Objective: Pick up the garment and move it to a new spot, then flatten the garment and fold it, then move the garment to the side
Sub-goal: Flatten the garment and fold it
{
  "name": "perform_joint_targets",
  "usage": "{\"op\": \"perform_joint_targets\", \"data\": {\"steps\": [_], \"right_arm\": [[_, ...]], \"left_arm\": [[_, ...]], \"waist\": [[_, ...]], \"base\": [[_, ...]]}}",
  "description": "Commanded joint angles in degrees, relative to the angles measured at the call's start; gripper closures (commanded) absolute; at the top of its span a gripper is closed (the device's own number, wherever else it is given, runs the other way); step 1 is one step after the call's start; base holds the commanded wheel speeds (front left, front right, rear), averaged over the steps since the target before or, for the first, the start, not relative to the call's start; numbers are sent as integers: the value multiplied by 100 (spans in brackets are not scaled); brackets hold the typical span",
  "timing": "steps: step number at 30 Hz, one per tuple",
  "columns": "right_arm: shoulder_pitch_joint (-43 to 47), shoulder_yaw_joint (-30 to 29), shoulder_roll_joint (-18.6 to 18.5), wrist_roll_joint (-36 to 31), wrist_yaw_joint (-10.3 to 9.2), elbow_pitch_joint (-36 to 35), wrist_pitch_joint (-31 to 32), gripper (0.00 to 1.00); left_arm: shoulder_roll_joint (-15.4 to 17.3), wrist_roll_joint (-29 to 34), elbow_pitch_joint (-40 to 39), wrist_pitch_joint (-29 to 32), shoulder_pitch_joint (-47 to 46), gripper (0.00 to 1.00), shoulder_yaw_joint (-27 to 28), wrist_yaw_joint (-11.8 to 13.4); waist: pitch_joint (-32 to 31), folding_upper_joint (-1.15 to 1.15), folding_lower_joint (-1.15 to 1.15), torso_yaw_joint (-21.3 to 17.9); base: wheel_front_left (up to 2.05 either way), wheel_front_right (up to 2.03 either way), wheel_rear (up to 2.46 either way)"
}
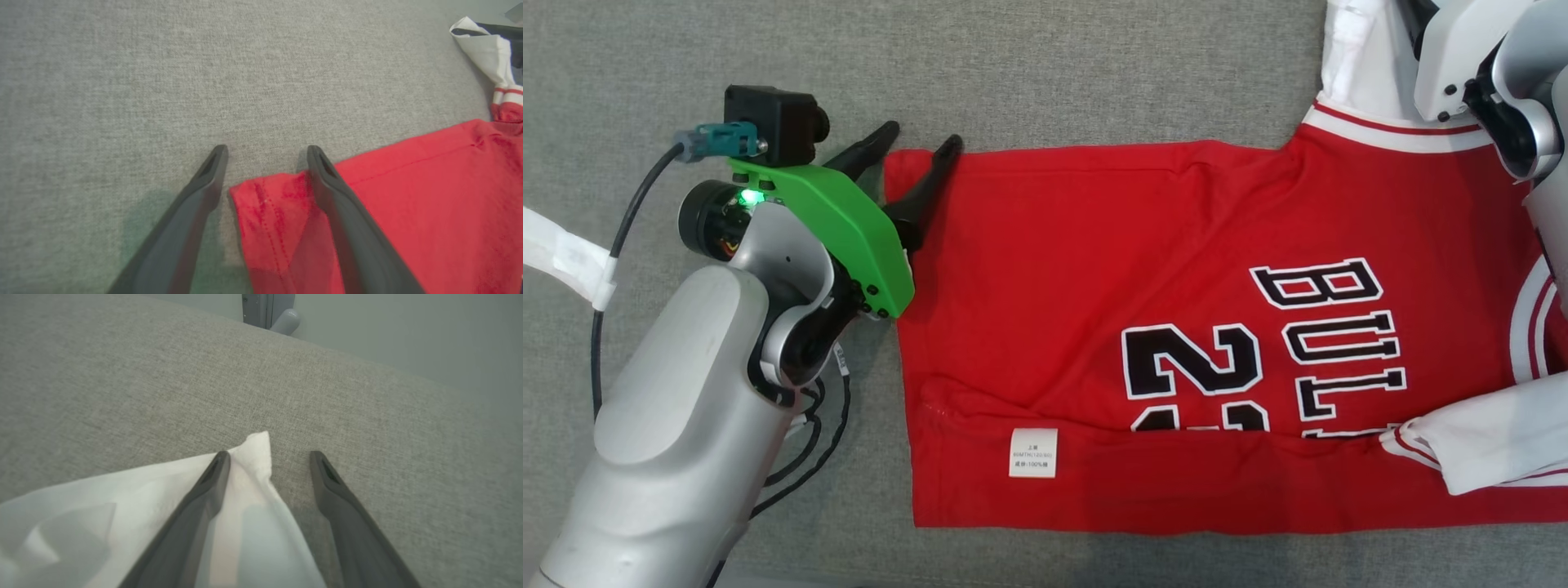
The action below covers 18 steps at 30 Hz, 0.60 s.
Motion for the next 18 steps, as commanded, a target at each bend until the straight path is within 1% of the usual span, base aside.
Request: {"op": "perform_joint_targets", "data": {"steps": [1,2,3,4,5,6,7,10,13,14,15,18], "right_arm": [[220,224,82,82,22,255,53,0],[238,291,76,134,30,318,20,0],[244,360,63,187,38,371,-3,22],[255,427,52,246,41,423,-42,64],[269,481,32,309,41,458,-70,80],[274,526,4,374,41,492,-106,91],[278,578,-23,448,41,526,-133,100],[279,726,-106,623,16,598,-199,100],[259,896,-119,810,13,614,-302,100],[250,951,-122,861,13,603,-367,100],[239,994,-121,915,13,599,-445,100],[243,1124,-110,1070,13,565,-730,100]], "left_arm": [[59,-34,-3,99,189,0,-65,-32],[88,-61,-96,111,213,0,-50,-35],[103,-98,-177,131,242,0,-38,-47],[115,-141,-267,144,278,0,-27,-53],[138,-184,-346,187,310,0,-23,-59],[167,-230,-412,230,341,0,-20,-61],[202,-264,-471,273,380,0,-14,-49],[283,-355,-509,386,506,0,-13,-8],[255,-438,-436,459,608,0,-13,-21],[245,-447,-400,421,610,53,1,-6],[237,-437,-353,356,605,100,27,9],[234,-392,-251,167,596,100,77,-41]], "waist": [[17,32,-1,63],[-2,32,-1,62],[-25,32,-1,60],[-52,32,-1,57],[-78,32,-1,51],[-100,32,-1,45],[-119,32,-1,38],[-163,32,-1,4],[-213,32,-1,-55],[-237,32,-1,-80],[-264,32,-1,-107],[-405,32,-1,-204]], "base": [[0,0,0],[0,0,0],[0,0,0],[0,0,0],[0,0,0],[0,0,0],[0,0,0],[0,0,0],[0,0,0],[0,0,0],[0,0,0],[0,0,0]]}}
